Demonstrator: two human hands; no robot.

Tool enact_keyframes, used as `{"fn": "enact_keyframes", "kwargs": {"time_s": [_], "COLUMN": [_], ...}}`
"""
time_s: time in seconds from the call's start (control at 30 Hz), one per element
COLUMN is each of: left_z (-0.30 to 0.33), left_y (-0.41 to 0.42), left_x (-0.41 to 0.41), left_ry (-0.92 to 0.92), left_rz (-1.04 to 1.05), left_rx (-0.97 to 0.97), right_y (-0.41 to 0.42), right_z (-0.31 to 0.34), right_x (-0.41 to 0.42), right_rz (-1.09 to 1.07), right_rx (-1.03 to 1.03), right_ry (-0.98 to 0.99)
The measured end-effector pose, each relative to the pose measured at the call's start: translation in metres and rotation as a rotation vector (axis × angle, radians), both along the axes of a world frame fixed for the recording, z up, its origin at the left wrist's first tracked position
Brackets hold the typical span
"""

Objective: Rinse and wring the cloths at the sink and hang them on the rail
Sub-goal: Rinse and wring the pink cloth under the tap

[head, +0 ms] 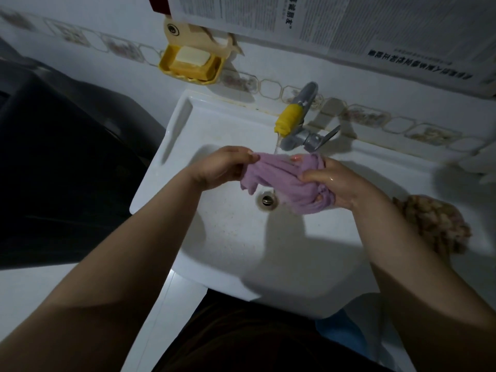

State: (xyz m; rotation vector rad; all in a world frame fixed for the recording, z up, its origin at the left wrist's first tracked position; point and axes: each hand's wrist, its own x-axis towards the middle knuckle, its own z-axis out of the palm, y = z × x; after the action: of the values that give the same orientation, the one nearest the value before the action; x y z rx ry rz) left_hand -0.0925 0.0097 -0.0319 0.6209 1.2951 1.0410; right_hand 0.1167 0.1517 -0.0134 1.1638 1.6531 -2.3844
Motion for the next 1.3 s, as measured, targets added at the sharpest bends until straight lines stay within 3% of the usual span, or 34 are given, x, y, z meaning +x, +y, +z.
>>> {"fn": "enact_keyframes", "kwargs": {"time_s": [0.07, 0.13, 0.27, 0.3, 0.37, 0.43, 0.5, 0.57, 0.73, 0.87, 1.03, 1.1, 1.2, 1.3], "left_z": [0.004, 0.008, 0.017, 0.015, 0.008, -0.005, -0.018, -0.024, -0.011, 0.007, 0.018, 0.022, 0.025, 0.025], "left_y": [0.004, 0.008, 0.014, 0.014, 0.009, 0.005, 0.006, 0.009, 0.018, 0.03, 0.042, 0.045, 0.048, 0.051], "left_x": [0.0, 0.001, 0.001, -0.001, -0.001, 0.004, 0.01, 0.018, 0.018, 0.009, 0.007, 0.008, 0.008, 0.007], "left_ry": [-0.078, -0.033, 0.598, 0.62, 0.366, -0.09, -0.404, -0.495, -0.489, -0.323, -0.003, 0.235, 0.662, 0.904], "left_rz": [0.039, 0.024, -0.234, -0.279, -0.205, 0.035, 0.274, 0.416, 0.587, 0.535, 0.363, 0.296, 0.119, -0.054], "left_rx": [0.019, 0.015, -0.146, -0.144, -0.084, -0.046, -0.02, 0.028, 0.046, 0.051, -0.023, -0.031, -0.051, -0.105], "right_y": [-0.003, -0.006, -0.003, -0.003, -0.003, -0.006, -0.008, -0.006, -0.006, -0.014, -0.025, -0.022, -0.011, -0.006], "right_z": [0.001, -0.001, -0.001, -0.001, -0.003, -0.004, -0.004, -0.004, -0.01, -0.01, -0.009, -0.006, -0.004, -0.001], "right_x": [0.0, -0.001, -0.004, -0.006, -0.011, -0.019, -0.026, -0.03, -0.027, -0.022, -0.017, -0.016, -0.011, -0.008], "right_rz": [0.074, 0.037, -0.175, -0.236, -0.335, -0.414, -0.452, -0.471, -0.33, -0.117, 0.2, 0.231, 0.198, 0.048], "right_rx": [0.023, 0.03, -0.159, -0.208, -0.285, -0.342, -0.381, -0.37, -0.258, 0.038, 0.407, 0.521, 0.463, 0.24], "right_ry": [-0.077, -0.09, 0.026, 0.048, 0.098, 0.163, 0.232, 0.276, 0.184, 0.158, -0.121, -0.239, -0.265, -0.115]}}
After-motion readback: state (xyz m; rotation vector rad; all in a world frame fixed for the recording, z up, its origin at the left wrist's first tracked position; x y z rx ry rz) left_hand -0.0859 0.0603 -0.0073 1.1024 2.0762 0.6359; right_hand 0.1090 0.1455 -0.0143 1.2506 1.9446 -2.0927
